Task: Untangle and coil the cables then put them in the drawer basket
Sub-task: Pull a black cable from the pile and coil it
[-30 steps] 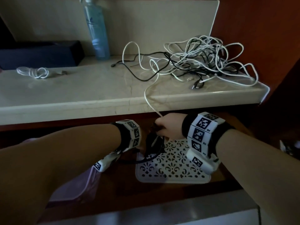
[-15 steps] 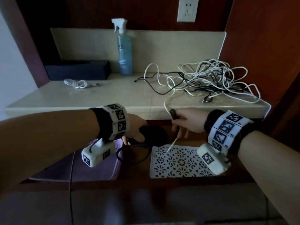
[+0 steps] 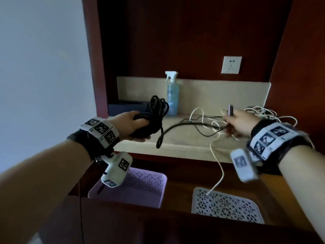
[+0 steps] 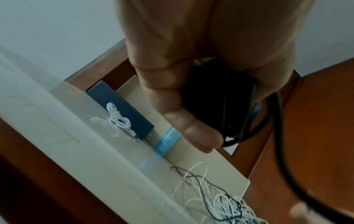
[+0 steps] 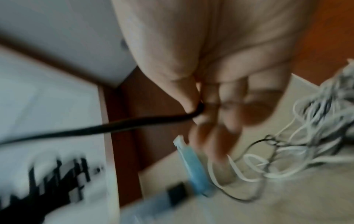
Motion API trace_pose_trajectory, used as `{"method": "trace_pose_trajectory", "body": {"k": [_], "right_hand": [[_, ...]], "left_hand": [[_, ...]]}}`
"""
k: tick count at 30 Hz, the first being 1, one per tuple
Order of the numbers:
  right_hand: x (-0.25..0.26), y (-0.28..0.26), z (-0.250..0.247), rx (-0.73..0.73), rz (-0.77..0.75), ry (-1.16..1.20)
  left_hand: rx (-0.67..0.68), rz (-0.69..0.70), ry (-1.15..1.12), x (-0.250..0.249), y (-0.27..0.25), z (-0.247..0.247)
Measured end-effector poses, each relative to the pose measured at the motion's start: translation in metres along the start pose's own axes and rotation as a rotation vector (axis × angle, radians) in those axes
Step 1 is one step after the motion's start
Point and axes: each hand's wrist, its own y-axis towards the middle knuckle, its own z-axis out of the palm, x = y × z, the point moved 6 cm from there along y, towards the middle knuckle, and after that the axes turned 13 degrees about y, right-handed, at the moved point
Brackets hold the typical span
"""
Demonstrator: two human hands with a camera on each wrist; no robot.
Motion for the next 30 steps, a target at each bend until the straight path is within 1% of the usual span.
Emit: {"method": "trace_pose_trajectory", "body": {"k": [1, 2, 3, 4, 5, 6, 8, 9, 11, 12, 14, 15, 19, 21, 23, 24, 27, 28, 30], "right_hand": [[-0.010, -0.001, 0.011, 0.085, 0.119, -0.114], [-0.019, 0.001, 0.019, 0.140, 0.199, -0.278], [-0.017, 0.006, 0.021, 0.125, 0.178, -0.451], [-0.008, 0.010, 0.021, 0.042, 0.106, -0.529], [0.006, 0.011, 0.024, -0.008, 0.054, -0.484], [0.018, 0.009, 0.029, -0.026, 0.003, -0.340], [0.038, 0.004, 0.045, 0.050, -0.061, -0.075], [0.047, -0.003, 0.056, 0.118, -0.078, -0.032], [0.059, -0.021, 0.081, 0.296, -0.116, -0.171], [0.063, -0.027, 0.092, 0.357, -0.143, -0.256], [0.070, -0.037, 0.108, 0.405, -0.193, -0.311], [0.072, -0.039, 0.114, 0.421, -0.192, -0.272], [0.072, -0.044, 0.130, 0.512, -0.103, 0.041], [0.073, -0.046, 0.130, 0.509, -0.088, 0.124], [0.073, -0.043, 0.127, 0.459, -0.090, 0.175], [0.073, -0.041, 0.126, 0.429, -0.106, 0.198], [0.079, -0.038, 0.118, 0.325, -0.216, 0.245], [0.080, -0.037, 0.115, 0.303, -0.249, 0.246], [0.081, -0.035, 0.107, 0.269, -0.280, 0.238]], "left_hand": [[-0.031, -0.004, -0.040, -0.001, -0.001, -0.005], [-0.058, -0.004, -0.056, -0.002, -0.001, -0.009], [-0.079, 0.001, -0.057, -0.004, -0.001, -0.011], [-0.091, 0.010, -0.049, -0.007, -0.001, -0.012], [-0.091, 0.024, -0.039, -0.010, 0.000, -0.011], [-0.088, 0.037, -0.025, -0.013, 0.001, -0.010], [-0.096, 0.055, 0.015, -0.019, 0.002, -0.010], [-0.106, 0.063, 0.040, -0.022, 0.003, -0.010], [-0.121, 0.084, 0.075, -0.029, 0.006, -0.011], [-0.121, 0.092, 0.083, -0.031, 0.007, -0.010], [-0.127, 0.096, 0.090, -0.034, 0.008, -0.009], [-0.136, 0.097, 0.090, -0.036, 0.008, -0.008], [-0.154, 0.127, 0.129, -0.042, 0.010, -0.004], [-0.160, 0.136, 0.142, -0.043, 0.011, -0.003], [-0.153, 0.147, 0.167, -0.042, 0.011, -0.001], [-0.142, 0.157, 0.172, -0.042, 0.011, 0.001], [-0.092, 0.172, 0.112, -0.041, 0.008, 0.008], [-0.075, 0.187, 0.124, -0.042, 0.007, 0.010], [-0.048, 0.203, 0.262, -0.044, 0.002, 0.013]]}}
